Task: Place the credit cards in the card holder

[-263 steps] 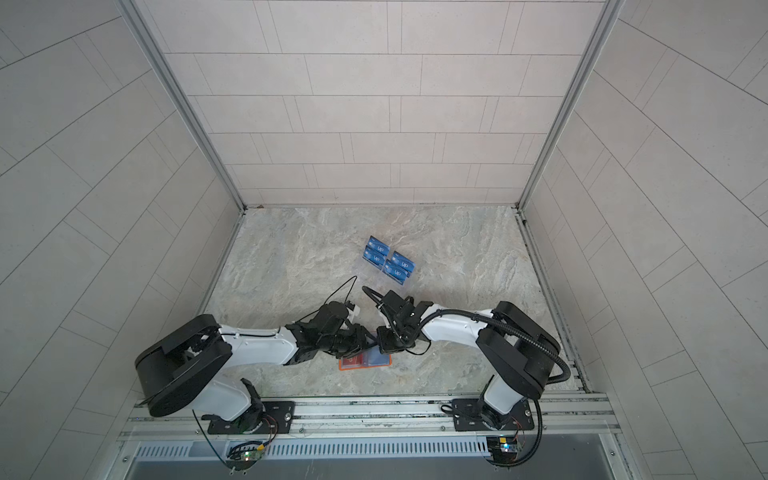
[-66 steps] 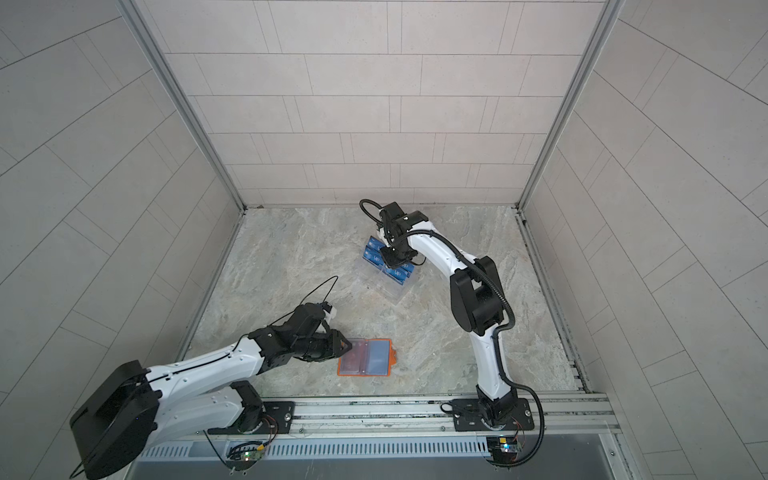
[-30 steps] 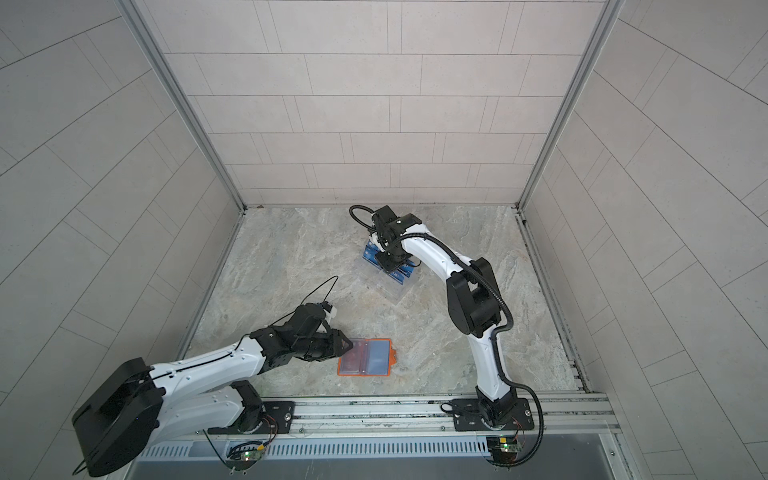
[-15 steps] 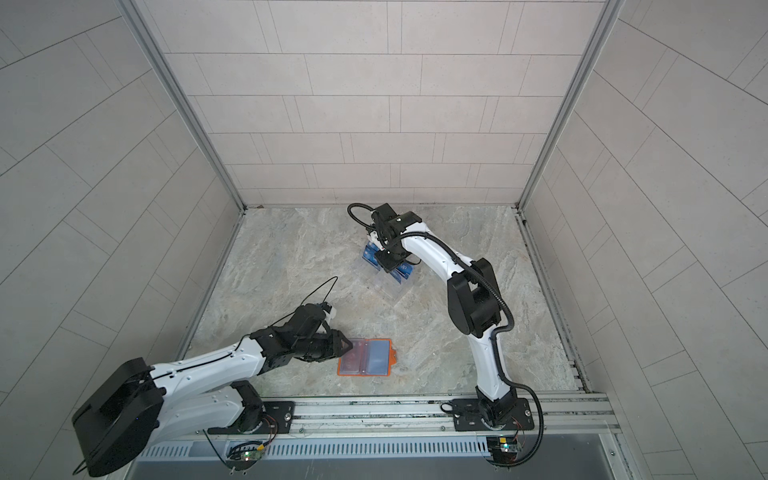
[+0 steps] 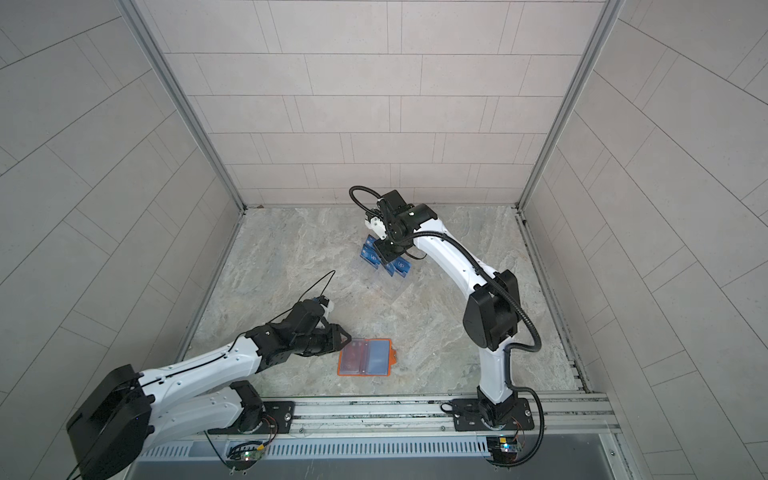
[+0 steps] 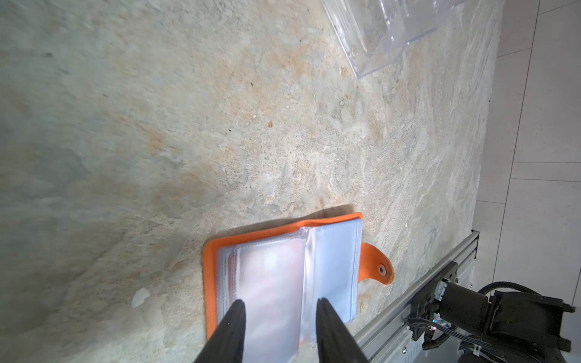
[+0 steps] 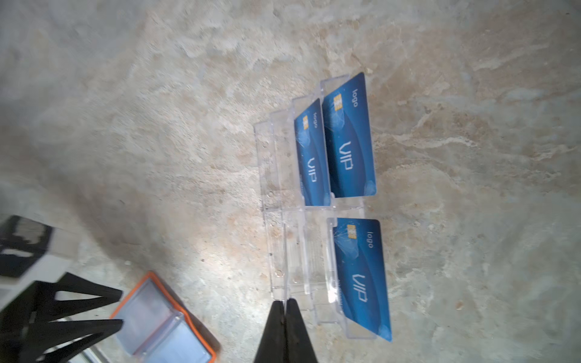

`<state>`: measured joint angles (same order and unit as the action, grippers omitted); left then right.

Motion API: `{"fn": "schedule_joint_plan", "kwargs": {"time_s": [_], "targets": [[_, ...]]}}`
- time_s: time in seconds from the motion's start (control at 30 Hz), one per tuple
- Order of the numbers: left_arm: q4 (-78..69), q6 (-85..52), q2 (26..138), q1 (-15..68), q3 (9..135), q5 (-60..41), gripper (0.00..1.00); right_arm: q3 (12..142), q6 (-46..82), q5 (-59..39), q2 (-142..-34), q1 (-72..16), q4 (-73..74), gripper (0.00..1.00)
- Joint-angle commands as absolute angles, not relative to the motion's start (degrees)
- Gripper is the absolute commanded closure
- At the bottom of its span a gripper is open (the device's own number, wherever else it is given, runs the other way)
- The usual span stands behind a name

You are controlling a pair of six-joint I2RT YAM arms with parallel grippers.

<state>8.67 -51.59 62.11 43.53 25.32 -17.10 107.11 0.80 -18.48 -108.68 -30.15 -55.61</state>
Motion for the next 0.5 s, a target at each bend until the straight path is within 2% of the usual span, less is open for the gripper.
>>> {"fn": "schedule_joint_plan", "kwargs": {"time_s": [0.0, 0.1, 0.27, 0.37, 0.47], "targets": [[11.96, -50.17, 60.29, 43.24, 27.63, -13.93, 0.59, 101.32, 6.30, -29.59, -103.30, -30.12, -51.79, 1.00], [13.68, -49.49, 58.70, 43.24, 27.73, -12.58, 0.59, 92.62, 11.71, -37.46, -99.45, -30.69, -46.13, 1.00], [12.80, -48.78, 57.96, 43.33, 27.01, -13.64, 0.58, 77.70, 19.34, -42.26, -92.15, -33.06, -38.89, 1.00], [10.17, -48.87, 58.26, 43.59, 26.15, -15.06, 0.58, 67.27, 28.15, -46.03, -88.04, -33.93, -28.45, 1.00], [8.17, -49.00, 59.12, 43.90, 25.75, -16.27, 0.58, 60.01, 34.19, -45.84, -85.41, -35.43, -22.01, 1.00]]}}
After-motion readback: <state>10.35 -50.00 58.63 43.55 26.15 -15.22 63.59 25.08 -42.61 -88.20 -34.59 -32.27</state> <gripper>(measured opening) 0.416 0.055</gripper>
